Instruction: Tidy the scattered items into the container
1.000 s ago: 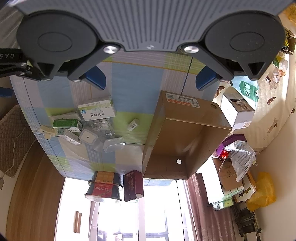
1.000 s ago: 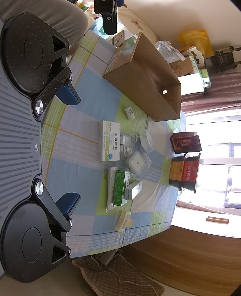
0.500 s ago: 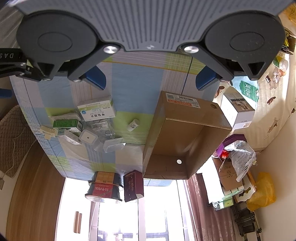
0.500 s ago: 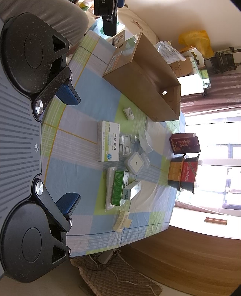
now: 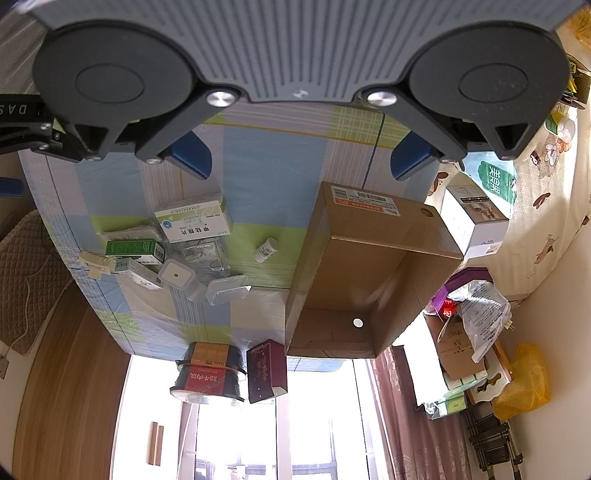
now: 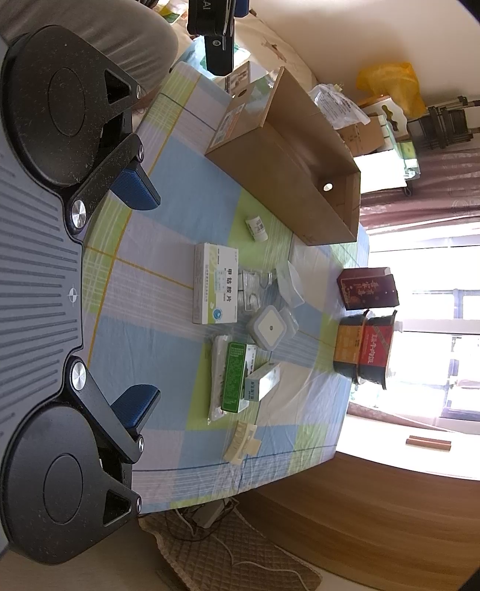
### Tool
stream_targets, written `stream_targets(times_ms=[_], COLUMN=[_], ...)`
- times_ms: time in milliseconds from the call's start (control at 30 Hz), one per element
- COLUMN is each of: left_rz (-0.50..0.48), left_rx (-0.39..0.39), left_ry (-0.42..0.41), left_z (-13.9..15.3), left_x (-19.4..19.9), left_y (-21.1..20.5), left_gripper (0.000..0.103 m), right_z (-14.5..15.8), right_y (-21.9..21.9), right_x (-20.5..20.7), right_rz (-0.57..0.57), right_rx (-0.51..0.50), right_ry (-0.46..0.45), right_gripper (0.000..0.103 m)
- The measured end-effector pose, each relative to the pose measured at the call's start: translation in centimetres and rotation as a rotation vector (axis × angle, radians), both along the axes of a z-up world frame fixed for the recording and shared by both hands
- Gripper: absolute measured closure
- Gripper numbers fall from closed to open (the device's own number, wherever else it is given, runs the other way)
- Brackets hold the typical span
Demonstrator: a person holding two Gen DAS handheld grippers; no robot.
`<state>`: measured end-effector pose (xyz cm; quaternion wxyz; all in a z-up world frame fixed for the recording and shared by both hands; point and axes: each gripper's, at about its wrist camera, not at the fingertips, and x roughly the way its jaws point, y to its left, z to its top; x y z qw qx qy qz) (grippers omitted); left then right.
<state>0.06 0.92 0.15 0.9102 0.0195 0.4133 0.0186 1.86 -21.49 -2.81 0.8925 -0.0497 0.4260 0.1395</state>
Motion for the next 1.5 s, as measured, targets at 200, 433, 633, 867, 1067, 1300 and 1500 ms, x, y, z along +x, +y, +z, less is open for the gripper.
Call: stream_targets(times_ms=[200,433,633,867,1067,1300,1500], left_rz=[0.000,0.001,-0.001,-0.003,-0.010,-0.050,-0.102], left_rx=[0.000,0.001,0.002,0.002,-0.001,0.004,-0.020], left_ry=[0.001,0.003,0.007,0.014,0.027,0.054,0.083], left_z=[-0.1,-0.2,-0.3,-0.5,-1.0,-2.2,-4.0], left_x=[0.1,0.1,0.2,0.4,0.6,1.5,3.1], left_y=[0.0,0.0,0.1,0.1,-0.1,-1.1,-2.2], left_gripper=[0.001,0.001,0.001,0.001,0.001,0.001,0.001], right_z=[-0.1,-0.2,-0.3,-0.6,-1.0,-2.0,-2.9], right_y=[0.1,0.1,0.1,-0.1,-0.2,-0.8,-2.3], right_x=[0.0,-0.1,0.0,0.1,0.3,1.0,2.0], right_rz=[-0.001,0.000,0.001,0.000,-0.003,-0.020,-0.089], right_rx=[-0.002,-0.003,-0.003,-0.003,-0.003,0.006,0.024], right_ry=[-0.001,-0.001,0.001,0.007,0.017,0.035,0.043], right_gripper=[0.000,0.000,0.000,0.000,0.000,0.000,0.000])
